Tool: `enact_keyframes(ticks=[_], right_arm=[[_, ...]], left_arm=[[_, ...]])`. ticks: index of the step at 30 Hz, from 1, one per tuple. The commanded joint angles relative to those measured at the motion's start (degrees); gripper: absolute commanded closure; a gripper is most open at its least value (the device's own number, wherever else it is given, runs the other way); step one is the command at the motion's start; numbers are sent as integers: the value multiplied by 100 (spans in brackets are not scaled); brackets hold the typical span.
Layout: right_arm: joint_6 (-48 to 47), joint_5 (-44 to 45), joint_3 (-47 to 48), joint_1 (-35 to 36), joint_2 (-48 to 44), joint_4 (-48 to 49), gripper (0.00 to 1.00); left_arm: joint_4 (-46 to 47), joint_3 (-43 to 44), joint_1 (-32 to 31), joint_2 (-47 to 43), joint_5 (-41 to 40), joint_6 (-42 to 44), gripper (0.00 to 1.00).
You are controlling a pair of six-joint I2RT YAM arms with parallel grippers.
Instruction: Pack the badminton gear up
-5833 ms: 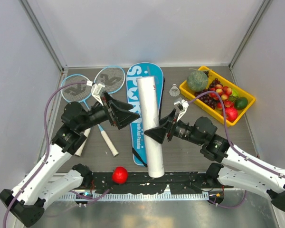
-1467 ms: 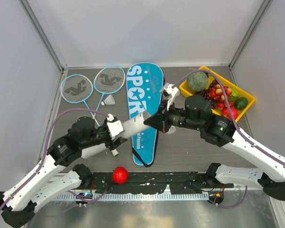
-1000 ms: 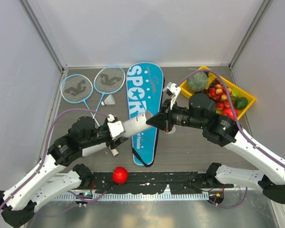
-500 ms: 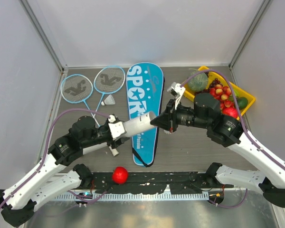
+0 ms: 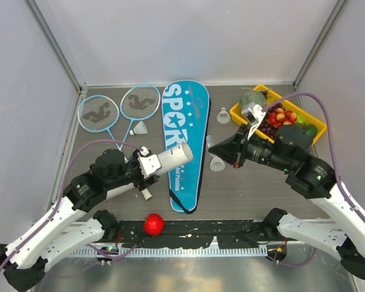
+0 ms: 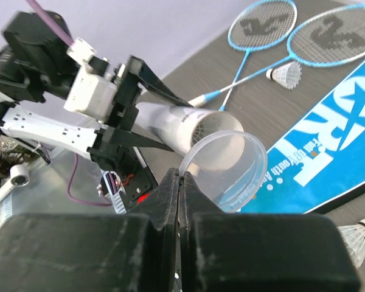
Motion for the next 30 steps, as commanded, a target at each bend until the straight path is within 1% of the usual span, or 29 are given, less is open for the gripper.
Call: enact_keyframes(ticks=[1, 3, 5, 6, 7, 11, 12, 13, 14, 15, 17, 18, 20, 23, 26, 28, 29, 30], right_arm=[[0, 125, 217, -41, -184, 195, 95], [-9, 186, 183, -41, -184, 195, 95], [44, 545, 95, -41, -254, 186, 95], [148, 939, 42, -41, -306, 178, 95], [167, 1108, -71, -50, -342, 178, 95], [421, 2530, -493, -50, -509, 55, 95], [518, 2725, -573, -50, -535, -24, 95], [579, 3188, -730, -67, -561, -103, 95], [693, 3410, -801, -76, -544, -269, 95], [790, 3891, -950, -111, -518, -358, 95], [948, 4508, -1240, -207, -422, -648, 95], [993, 4668, -1450, -269, -360, -683, 95], [1107, 4766, -1802, -523, -167, -710, 95], [1300, 4381, -2172, -1085, 315, -518, 95], [1309, 4134, -2690, -1385, 650, -149, 94], [1327, 4020, -2936, -1631, 896, 124, 88], [1327, 3993, -2999, -1667, 1028, 299, 82], [1336, 3949, -3095, -1745, 1177, 379, 77]], left_arm=[[-82, 15, 7, -90, -292, 92, 66], [-65, 15, 7, -99, -283, 92, 66], [-47, 32, 7, -91, -283, 83, 66], [-38, 41, 7, -99, -248, 83, 66], [-47, 76, 7, -91, -230, 75, 66], [-12, 164, 7, -239, -2, 48, 66], [32, 173, 7, -301, 33, 31, 66], [67, 173, 7, -371, 68, 13, 66], [137, 164, 15, -441, 86, -13, 66], [181, 129, 7, -564, 86, -48, 66], [409, 24, 15, -766, 60, -119, 66], [523, -63, 15, -898, 34, -145, 66], [830, -283, 7, -1170, -45, -171, 66], [1261, -617, 15, -1557, -221, -198, 64], [1403, -767, 7, -1804, -248, -189, 65], [1456, -811, 15, -1918, -248, -163, 65], [1482, -838, 7, -1962, -221, -163, 66], [1508, -855, 15, -1997, -204, -163, 66]])
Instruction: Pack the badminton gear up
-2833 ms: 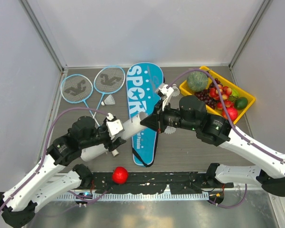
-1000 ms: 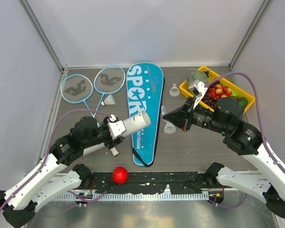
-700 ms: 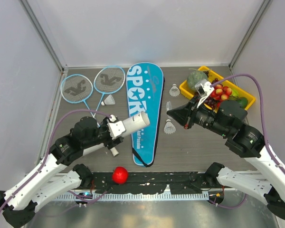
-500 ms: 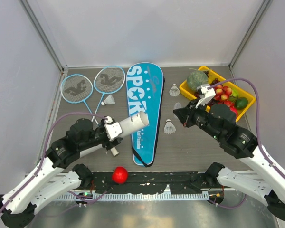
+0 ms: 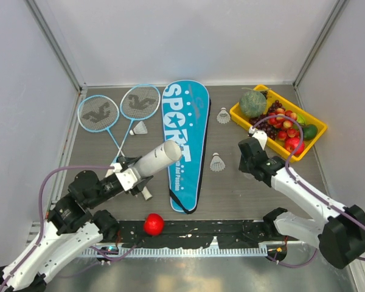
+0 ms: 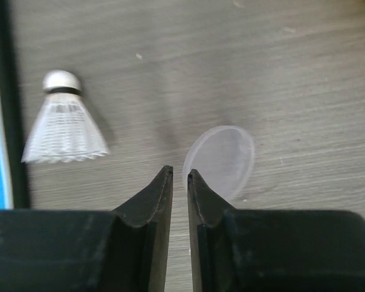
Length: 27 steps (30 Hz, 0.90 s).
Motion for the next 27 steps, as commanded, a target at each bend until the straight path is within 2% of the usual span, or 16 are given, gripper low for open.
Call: enact_keyframes(ticks=[1, 5, 10, 13, 16, 20, 24, 27], right_arm=[[156, -93, -233, -273, 341, 777, 76], [-90, -400, -233, -335, 667, 936, 70], [-1020, -1357, -189, -335, 308, 1295, 45], [-1443, -1910, -232, -335, 122, 1656, 39], [-1978, -2605, -320, -326, 69, 2060, 37], [-2217, -2545, -882, -116, -281, 2919, 37], [-2989, -2387, -1506, 446, -853, 3826, 32], [-3631, -1388, -1333, 816, -785, 3514, 29]], left_arm=[[770, -16, 11, -205, -31, -30, 66], [805, -51, 2, -241, -22, -30, 66], [805, -34, 11, -232, 22, -30, 66], [805, -16, 11, -258, 4, -30, 66], [831, -34, 2, -276, 4, -47, 66], [831, -16, 11, -276, -4, -100, 66], [840, -7, 11, -241, -48, -109, 66], [832, 10, 2, -188, -40, -109, 66]])
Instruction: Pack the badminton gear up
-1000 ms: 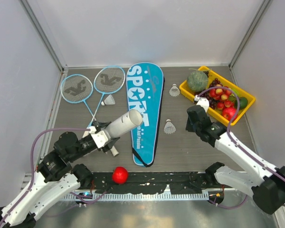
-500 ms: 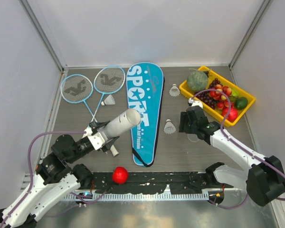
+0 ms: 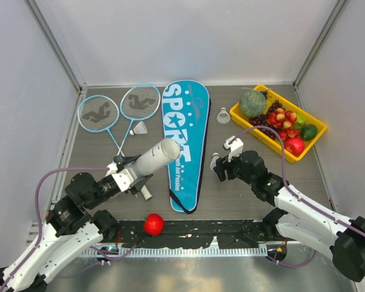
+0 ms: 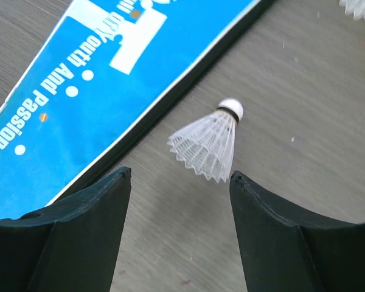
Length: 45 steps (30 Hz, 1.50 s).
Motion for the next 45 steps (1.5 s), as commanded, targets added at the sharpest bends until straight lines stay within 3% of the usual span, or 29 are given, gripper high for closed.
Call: enact_keyframes(ticks=[1, 4, 11, 16, 29, 33, 42, 45], right_arm=[[-1103, 877, 412, 316, 86, 432, 29], [-1856, 869, 730, 412, 656, 11, 31], [-3300, 580, 819, 474, 1168, 53, 36], [-3679, 333, 625, 518, 1151, 324, 37], [-4066, 815, 572, 553, 2056, 879, 43], [-4180, 1220, 563, 553, 2337, 1098, 53], [-3593, 1352, 844, 588, 2109, 854, 95], [-2839, 1606, 1177, 580, 1767, 493, 95]], left_arm=[[554, 80, 9, 30, -31, -12, 66], [554, 107, 9, 48, -13, -4, 66], [571, 45, 0, -48, -14, -4, 66], [624, 36, 0, -22, 4, -4, 66], [589, 36, 9, -57, -40, 5, 66], [589, 27, 9, -31, -5, 31, 67], [615, -16, 9, 83, -101, 58, 67], [772, -191, 9, 48, 13, 233, 68]])
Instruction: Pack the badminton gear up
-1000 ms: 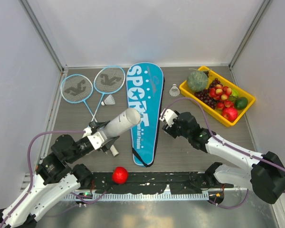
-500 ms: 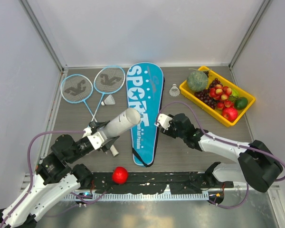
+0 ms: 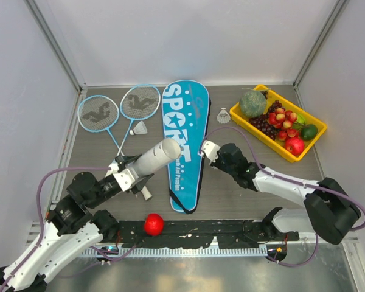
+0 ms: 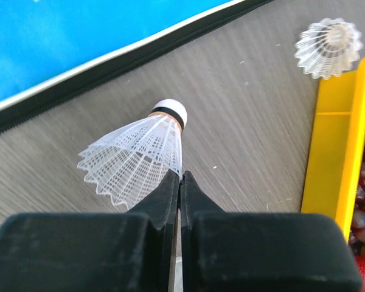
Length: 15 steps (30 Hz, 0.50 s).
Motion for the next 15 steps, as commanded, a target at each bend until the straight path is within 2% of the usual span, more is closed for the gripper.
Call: enact_keyframes(ticks=[1, 5, 10, 15], right_arm=[[1107, 444, 656, 31, -592, -302, 95], [1863, 428, 1087, 40, -1224, -1032, 95], [3487, 296, 1788, 40, -2234, -1911, 95], [4105, -1020, 2510, 31, -2842, -2886, 95]], left_arm=[[773, -240, 9, -2, 61, 251, 68], [818, -250, 9, 50, 193, 400, 68], [634, -232, 9, 112, 105, 953, 68], [625, -381, 9, 33, 106, 1464, 67]])
